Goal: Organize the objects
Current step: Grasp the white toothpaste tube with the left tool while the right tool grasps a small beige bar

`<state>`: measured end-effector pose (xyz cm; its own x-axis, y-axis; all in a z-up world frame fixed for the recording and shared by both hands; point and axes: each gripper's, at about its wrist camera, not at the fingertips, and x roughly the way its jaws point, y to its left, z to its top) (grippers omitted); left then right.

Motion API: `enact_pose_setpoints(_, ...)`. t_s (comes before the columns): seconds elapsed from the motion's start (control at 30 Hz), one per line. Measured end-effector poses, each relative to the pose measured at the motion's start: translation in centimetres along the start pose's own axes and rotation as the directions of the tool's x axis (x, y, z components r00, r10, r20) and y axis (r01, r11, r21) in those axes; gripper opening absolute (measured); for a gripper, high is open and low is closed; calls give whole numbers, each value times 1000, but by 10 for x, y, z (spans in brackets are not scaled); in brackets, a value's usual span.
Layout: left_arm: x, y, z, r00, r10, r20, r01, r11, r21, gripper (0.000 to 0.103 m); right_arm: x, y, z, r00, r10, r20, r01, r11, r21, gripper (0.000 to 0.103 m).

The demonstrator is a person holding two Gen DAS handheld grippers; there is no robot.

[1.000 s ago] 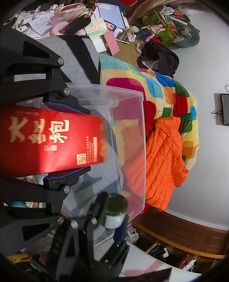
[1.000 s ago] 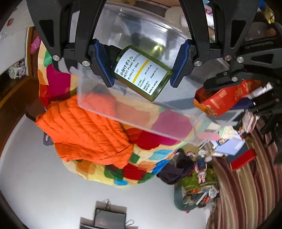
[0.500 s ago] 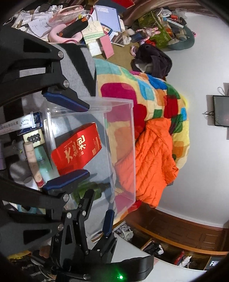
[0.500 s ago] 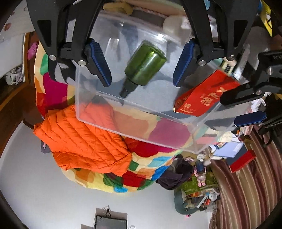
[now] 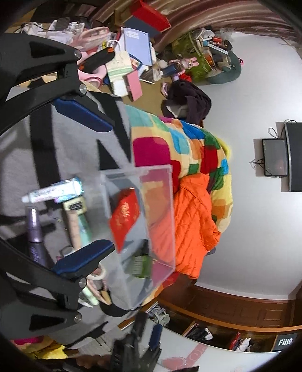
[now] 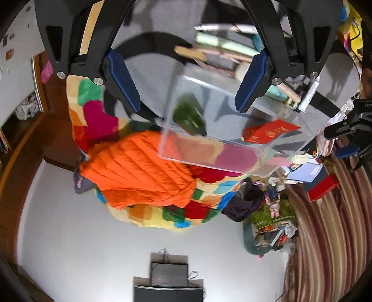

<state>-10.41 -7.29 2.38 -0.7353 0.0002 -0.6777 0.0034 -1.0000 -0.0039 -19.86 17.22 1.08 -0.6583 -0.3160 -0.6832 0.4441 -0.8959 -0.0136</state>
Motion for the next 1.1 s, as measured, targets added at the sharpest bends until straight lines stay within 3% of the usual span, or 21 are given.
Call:
enact_pose_setpoints(0.23,12,1,-34,997,8,-76,-8,1000,8,95,2,-29,-36,998,-18,-53,23,996,83,82)
enact_pose_setpoints(0.37,28,2,-53,990,4,-141,-6,1000,-14,94,19,-33,-49,994,22,-108,-6,989,147,82)
enact_pose_setpoints(0.47,38,3,-64,982,-16,-187,10,999,-31,85,28,-31,-54,991,64,-120,-42,983,180,78)
enact_pose_setpoints(0.83,53,2,-73,972,-61,-227,48,997,-61,59,59,-20,-64,972,121,-203,-78,975,209,44)
enact_pose_setpoints(0.9,55,0,-74,970,-62,-234,50,997,-59,45,59,-20,-67,967,148,-209,-103,972,210,32)
enact_pose_setpoints(0.93,54,0,-76,972,-49,-230,38,998,-52,43,58,-19,-67,965,158,-209,-114,971,209,29)
enact_pose_setpoints(1.1,47,-1,-80,975,-33,-218,28,999,-28,21,51,-14,-71,967,154,-202,-117,976,182,25)
